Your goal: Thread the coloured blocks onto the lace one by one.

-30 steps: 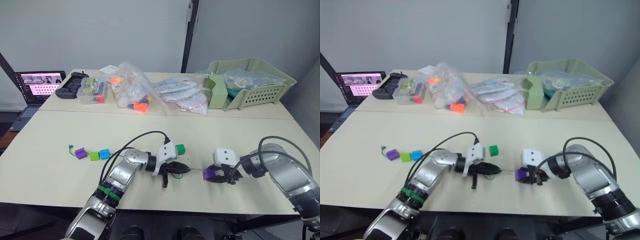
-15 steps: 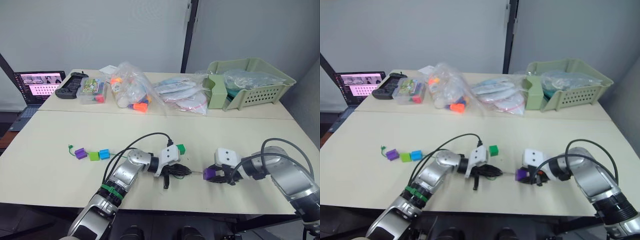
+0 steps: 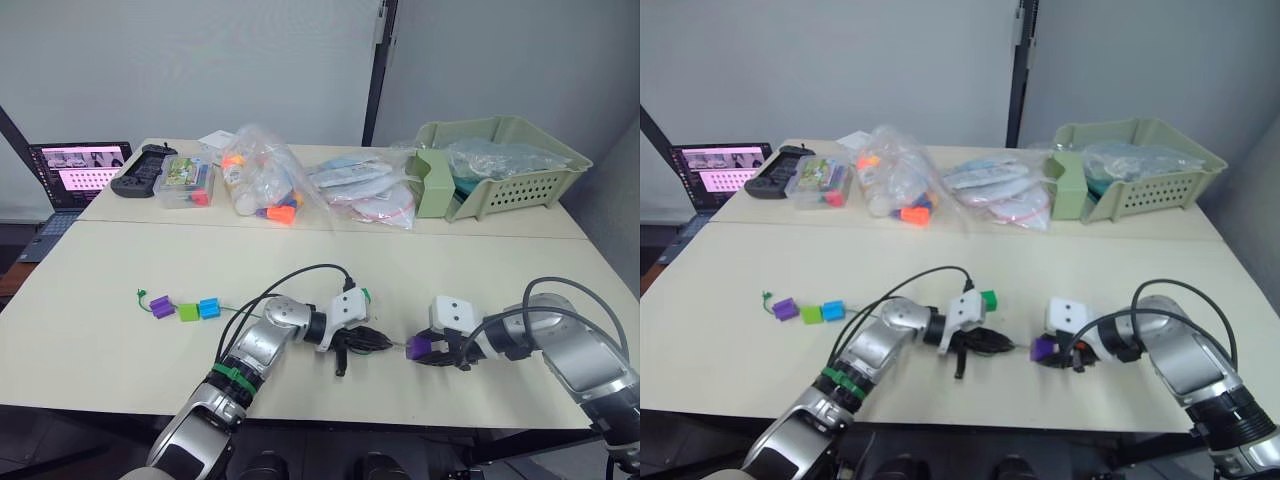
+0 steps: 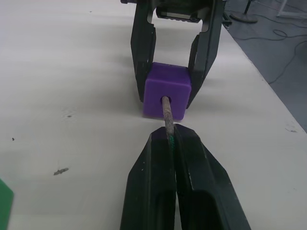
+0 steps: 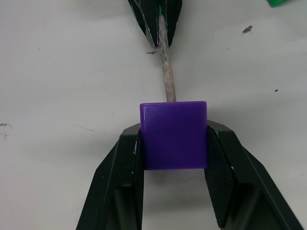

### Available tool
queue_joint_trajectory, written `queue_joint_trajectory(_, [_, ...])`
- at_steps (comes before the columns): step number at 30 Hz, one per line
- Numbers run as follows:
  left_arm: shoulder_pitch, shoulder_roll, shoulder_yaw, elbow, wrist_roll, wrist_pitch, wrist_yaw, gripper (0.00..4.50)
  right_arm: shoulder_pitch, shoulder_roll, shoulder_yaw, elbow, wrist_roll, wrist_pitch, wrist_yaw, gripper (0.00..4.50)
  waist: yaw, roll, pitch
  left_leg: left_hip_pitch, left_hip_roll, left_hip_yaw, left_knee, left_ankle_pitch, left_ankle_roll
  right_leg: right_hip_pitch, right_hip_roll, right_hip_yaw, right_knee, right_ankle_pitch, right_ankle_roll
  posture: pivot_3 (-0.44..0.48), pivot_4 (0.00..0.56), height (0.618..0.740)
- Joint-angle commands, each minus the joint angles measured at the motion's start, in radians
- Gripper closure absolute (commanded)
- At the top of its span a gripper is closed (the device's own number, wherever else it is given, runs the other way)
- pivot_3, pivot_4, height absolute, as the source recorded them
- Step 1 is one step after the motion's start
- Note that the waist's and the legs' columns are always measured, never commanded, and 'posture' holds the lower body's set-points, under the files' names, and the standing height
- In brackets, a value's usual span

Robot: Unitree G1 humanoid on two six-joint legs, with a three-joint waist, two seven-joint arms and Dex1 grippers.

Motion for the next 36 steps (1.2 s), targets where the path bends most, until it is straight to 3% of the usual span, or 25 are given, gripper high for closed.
queue_joint_trajectory(1, [-0.036,-0.041,-0.009,0.023,0.010,-0.044,0.001,4.50,0.011,0.008,-0.011,-0.035,0.015,0.017,-0.012,3.33,-0.001,0.000,0.000,0.000,0.000,0.000,0.000,0.000,0.000,0.000,0.000,0.000,0.000,0.000,0.000,0.000,0.150,0.732])
queue_joint_trajectory(15, [-0.081,-0.126,0.002,0.148,0.058,-0.095,0.022,4.50,0.023,0.013,-0.020,-0.065,0.028,0.057,-0.031,3.33,0.000,0.000,0.000,0.001,0.000,0.000,0.000,0.000,0.000,0.002,0.000,0.000,-0.001,0.000,0.000,0.000,0.150,0.732])
queue_joint_trajectory(19, [-0.074,-0.107,0.015,0.113,0.045,-0.067,-0.004,3.18,0.021,0.017,-0.012,-0.063,0.023,0.056,-0.034,3.33,-0.001,0.000,0.000,0.001,0.000,-0.001,0.000,0.000,0.000,0.003,0.000,0.000,-0.001,0.000,0.000,0.000,0.150,0.732])
queue_joint_trajectory(23, [-0.077,-0.018,-0.010,0.027,0.088,-0.056,-0.044,1.90,0.016,0.023,-0.003,-0.058,0.017,0.053,-0.033,3.33,-0.005,0.000,0.000,0.002,0.000,-0.001,0.000,0.000,0.000,0.003,0.000,0.000,-0.001,0.000,0.000,0.000,0.150,0.732])
queue_joint_trajectory(30, [-0.082,0.081,0.005,-0.052,0.081,-0.008,-0.071,1.87,-0.002,0.041,0.017,-0.045,0.008,0.048,-0.029,3.33,-0.006,0.000,0.000,0.003,0.001,-0.001,-0.001,0.000,0.000,0.004,0.001,0.000,-0.001,0.000,0.000,0.000,0.150,0.732])
queue_joint_trajectory(36, [-0.059,0.100,-0.023,-0.050,0.099,-0.020,-0.064,1.87,-0.014,0.046,0.025,-0.038,0.002,0.043,-0.025,3.33,-0.005,0.000,0.000,0.003,0.001,-0.001,0.000,0.000,0.000,0.004,0.001,-0.001,-0.001,0.000,0.000,0.000,0.150,0.732])
